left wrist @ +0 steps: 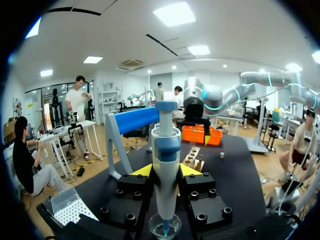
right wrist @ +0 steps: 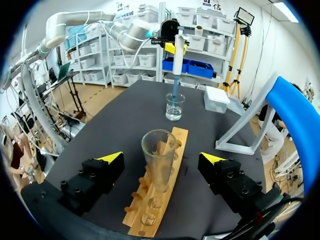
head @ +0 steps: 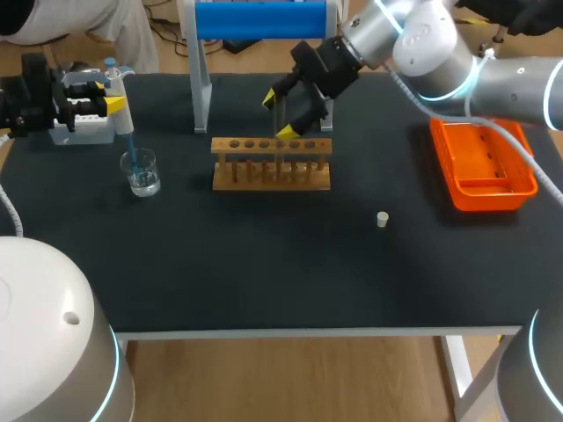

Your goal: Invert the test tube, pick up the pipette, mount the tip to pipette, aspirate from beaker and dispense into the tube, eject the tip, return the pipette, and cap with the stopper.

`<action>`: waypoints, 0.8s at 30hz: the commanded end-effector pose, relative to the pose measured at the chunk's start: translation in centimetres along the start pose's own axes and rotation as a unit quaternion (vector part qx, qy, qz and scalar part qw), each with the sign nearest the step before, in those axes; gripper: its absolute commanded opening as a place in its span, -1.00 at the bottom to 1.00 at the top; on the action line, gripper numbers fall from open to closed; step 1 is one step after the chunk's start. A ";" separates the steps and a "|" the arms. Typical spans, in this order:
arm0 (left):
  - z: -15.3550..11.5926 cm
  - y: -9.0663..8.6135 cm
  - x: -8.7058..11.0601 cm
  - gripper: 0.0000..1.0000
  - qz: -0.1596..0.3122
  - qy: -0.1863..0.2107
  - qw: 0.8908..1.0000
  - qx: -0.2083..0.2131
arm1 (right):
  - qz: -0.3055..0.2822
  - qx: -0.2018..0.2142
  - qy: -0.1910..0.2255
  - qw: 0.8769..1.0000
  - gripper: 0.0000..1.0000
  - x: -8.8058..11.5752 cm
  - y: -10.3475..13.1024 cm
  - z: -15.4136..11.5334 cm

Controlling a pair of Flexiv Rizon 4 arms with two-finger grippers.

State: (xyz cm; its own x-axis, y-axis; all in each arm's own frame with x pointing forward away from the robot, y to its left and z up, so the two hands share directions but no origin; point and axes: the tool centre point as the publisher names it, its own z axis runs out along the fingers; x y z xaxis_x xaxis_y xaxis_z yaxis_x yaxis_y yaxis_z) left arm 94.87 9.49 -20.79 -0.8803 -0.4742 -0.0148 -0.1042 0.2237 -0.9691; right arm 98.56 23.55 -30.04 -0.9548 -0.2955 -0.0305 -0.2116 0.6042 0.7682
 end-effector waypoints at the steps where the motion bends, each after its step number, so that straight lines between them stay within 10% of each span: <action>1: 0.0 -0.1 0.0 -1.00 0.000 0.000 1.000 -0.001 | 0.002 0.002 0.000 1.000 1.00 -0.2 -0.1 0.2; 24: 0.0 -0.1 0.0 -1.00 0.000 0.000 1.000 -0.001 | 0.010 0.000 -0.011 1.000 1.00 -0.5 -0.3 0.0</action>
State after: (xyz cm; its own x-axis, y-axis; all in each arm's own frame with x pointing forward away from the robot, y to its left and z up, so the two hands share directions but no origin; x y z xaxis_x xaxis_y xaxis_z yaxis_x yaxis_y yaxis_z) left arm 94.87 9.49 -20.79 -0.8803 -0.4741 -0.0148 -0.1042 0.2237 -0.9691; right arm 99.05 23.59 -30.42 -0.9640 -0.2641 -0.0321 -0.1918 0.6064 0.7717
